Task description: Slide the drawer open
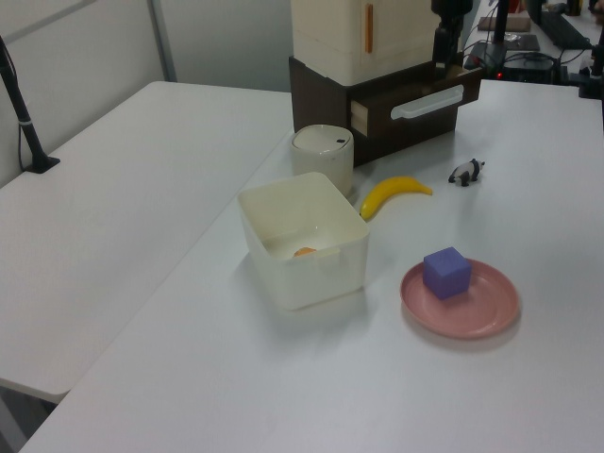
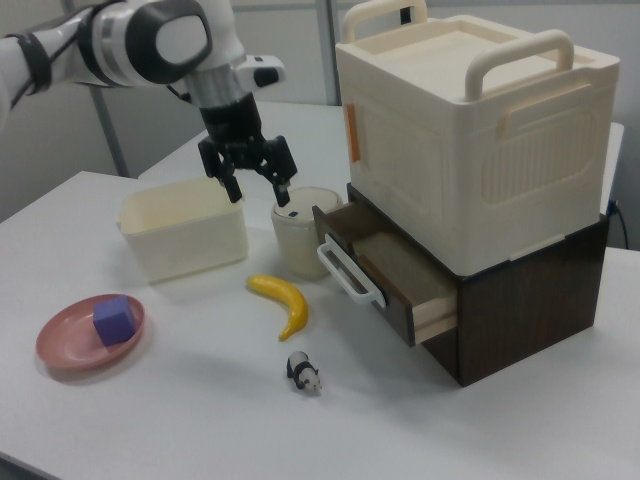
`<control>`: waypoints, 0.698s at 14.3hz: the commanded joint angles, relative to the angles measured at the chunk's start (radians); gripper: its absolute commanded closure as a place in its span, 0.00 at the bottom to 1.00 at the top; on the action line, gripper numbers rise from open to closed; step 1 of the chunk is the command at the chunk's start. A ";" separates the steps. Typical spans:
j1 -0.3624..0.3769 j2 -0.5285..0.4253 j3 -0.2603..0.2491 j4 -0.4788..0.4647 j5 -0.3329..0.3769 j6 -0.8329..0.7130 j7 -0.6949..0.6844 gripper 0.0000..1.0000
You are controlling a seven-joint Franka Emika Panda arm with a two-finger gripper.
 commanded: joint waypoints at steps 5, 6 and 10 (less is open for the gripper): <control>0.041 -0.082 -0.011 -0.027 0.081 -0.037 0.220 0.00; 0.043 -0.082 -0.011 -0.027 0.081 -0.037 0.228 0.00; 0.056 -0.077 -0.012 -0.018 0.090 -0.021 0.302 0.00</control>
